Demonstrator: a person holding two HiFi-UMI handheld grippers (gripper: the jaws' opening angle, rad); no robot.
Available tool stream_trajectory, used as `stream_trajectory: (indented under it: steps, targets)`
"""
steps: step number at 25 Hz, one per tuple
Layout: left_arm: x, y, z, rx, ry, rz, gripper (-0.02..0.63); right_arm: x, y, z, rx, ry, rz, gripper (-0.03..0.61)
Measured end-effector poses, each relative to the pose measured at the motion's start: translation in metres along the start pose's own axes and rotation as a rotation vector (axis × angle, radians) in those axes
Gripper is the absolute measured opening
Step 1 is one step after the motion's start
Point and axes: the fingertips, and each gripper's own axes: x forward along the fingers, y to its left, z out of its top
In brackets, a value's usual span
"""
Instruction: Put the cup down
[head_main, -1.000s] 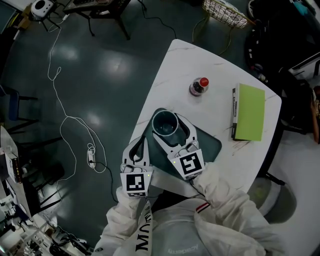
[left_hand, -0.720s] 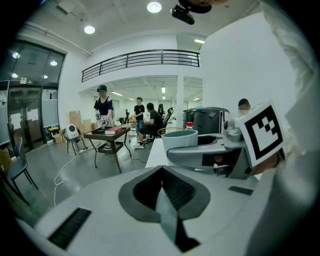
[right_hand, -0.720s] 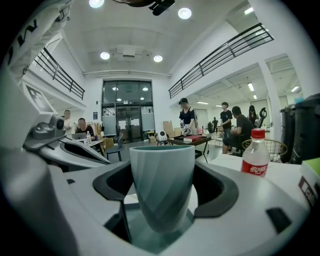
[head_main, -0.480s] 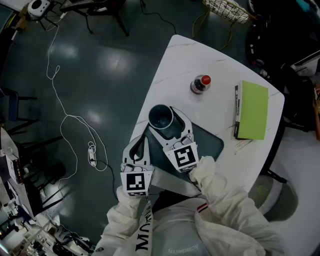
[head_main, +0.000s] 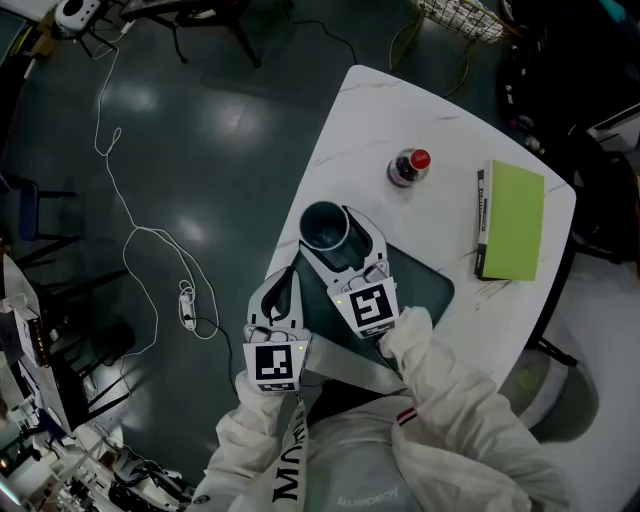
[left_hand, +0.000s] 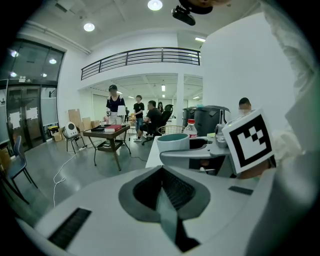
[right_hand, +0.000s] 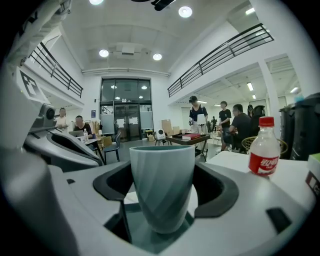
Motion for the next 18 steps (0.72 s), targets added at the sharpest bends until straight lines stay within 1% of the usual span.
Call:
stream_trajectory:
  steps: [9, 18]
  targets:
    - [0.005, -0.003, -0.009, -0.011, 0.021, -0.020, 0.012, 0.002, -0.002, -0.005, 0.000, 0.007, -0.010, 0.377]
    - [0.007, -0.008, -0.015, -0.015, 0.040, -0.032, 0.012, -0.008, -0.002, -0.011, 0.007, 0.011, -0.025, 0.377]
